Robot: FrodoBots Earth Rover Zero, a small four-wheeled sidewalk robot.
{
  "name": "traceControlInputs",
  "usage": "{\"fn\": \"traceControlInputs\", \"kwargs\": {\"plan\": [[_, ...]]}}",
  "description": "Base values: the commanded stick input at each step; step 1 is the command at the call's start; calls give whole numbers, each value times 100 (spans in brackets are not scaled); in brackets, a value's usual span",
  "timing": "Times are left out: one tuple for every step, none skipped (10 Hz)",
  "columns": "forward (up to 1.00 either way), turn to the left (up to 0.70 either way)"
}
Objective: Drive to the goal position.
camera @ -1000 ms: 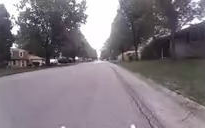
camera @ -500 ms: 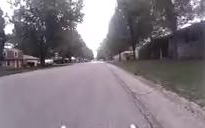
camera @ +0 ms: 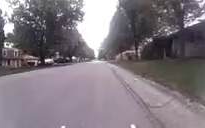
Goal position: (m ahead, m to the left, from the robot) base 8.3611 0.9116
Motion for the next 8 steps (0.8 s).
{"fn": "traceControlInputs", "kwargs": {"plan": [[100,0],[100,0],[100,0],[100,0],[100,0],[100,0],[100,0],[100,0]]}}
